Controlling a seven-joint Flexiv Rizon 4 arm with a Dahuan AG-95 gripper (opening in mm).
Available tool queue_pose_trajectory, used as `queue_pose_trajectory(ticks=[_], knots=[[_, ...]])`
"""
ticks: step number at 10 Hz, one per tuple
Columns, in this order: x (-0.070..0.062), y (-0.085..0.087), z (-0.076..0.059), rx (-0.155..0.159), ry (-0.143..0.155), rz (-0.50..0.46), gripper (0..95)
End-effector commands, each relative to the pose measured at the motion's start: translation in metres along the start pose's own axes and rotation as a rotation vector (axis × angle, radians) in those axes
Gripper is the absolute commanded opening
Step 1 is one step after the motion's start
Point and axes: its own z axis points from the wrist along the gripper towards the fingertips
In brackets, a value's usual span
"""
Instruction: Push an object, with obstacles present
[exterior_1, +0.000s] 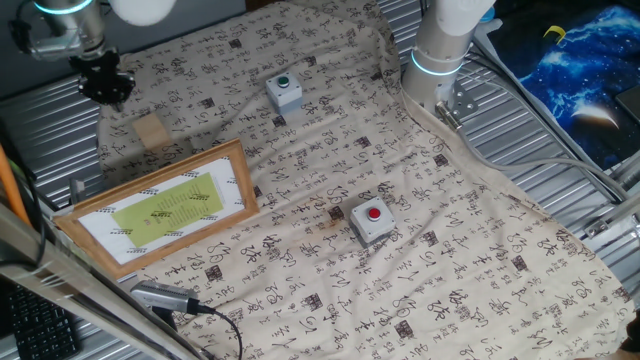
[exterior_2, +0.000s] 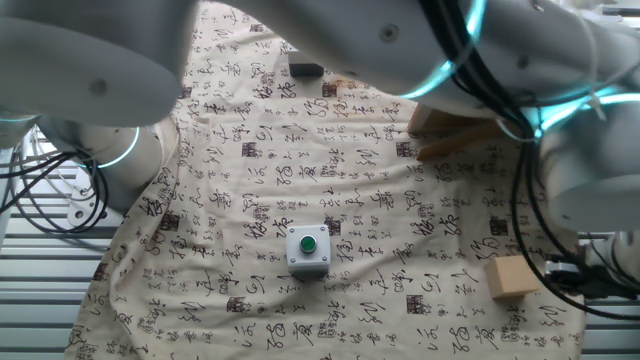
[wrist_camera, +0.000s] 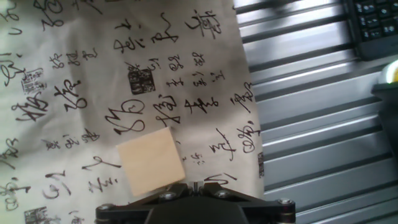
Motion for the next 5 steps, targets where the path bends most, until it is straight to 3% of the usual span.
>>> queue_pose_trajectory(ticks=[1,5], knots=[[-0.0039,0.0009,0.0031,0.009,-0.006,0.008,0.0],[-0.0049,0.0016,0.0036,0.014,-0.010,0.007,0.0]])
